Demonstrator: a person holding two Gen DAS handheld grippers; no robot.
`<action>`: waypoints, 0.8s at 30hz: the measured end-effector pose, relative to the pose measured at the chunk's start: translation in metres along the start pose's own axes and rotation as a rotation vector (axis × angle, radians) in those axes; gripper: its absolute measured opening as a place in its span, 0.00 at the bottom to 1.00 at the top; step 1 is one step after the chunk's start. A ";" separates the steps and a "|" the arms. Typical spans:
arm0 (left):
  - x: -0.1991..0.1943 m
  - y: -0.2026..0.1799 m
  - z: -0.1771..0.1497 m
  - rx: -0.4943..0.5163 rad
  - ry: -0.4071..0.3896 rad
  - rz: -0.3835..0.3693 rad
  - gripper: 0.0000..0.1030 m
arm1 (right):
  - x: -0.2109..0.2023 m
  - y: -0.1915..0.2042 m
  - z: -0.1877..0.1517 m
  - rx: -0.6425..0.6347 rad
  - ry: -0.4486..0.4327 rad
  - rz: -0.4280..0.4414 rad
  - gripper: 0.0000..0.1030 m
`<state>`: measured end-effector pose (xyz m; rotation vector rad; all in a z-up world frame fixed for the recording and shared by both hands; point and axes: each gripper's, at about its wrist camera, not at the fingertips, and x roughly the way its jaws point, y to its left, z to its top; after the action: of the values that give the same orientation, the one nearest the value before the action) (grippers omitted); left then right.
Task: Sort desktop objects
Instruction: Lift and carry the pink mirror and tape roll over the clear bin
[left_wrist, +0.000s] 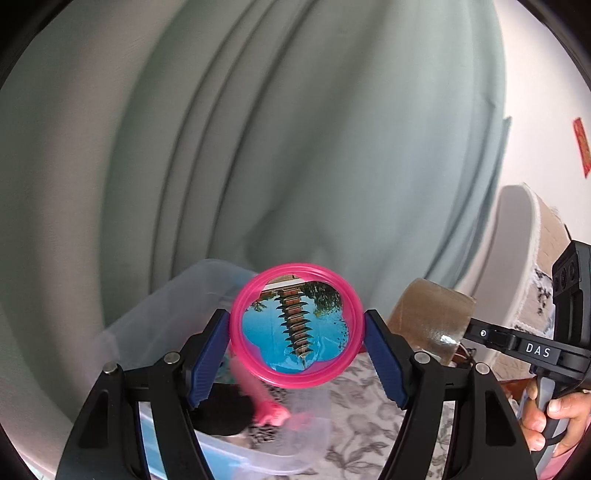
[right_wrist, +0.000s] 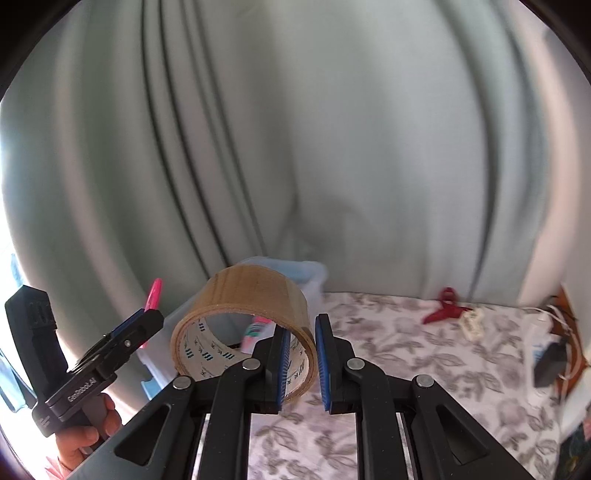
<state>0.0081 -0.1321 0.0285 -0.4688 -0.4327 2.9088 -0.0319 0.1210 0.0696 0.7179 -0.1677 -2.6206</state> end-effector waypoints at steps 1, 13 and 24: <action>0.000 0.008 0.000 -0.014 0.000 0.013 0.72 | 0.008 0.005 0.000 -0.008 0.008 0.007 0.15; 0.031 0.057 -0.006 -0.077 0.061 0.068 0.72 | 0.084 0.038 -0.001 -0.060 0.119 0.061 0.15; 0.055 0.072 -0.014 -0.068 0.120 0.082 0.72 | 0.119 0.045 -0.013 -0.075 0.170 0.092 0.14</action>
<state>-0.0469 -0.1853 -0.0216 -0.6831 -0.5074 2.9309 -0.1018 0.0294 0.0140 0.8807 -0.0515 -2.4516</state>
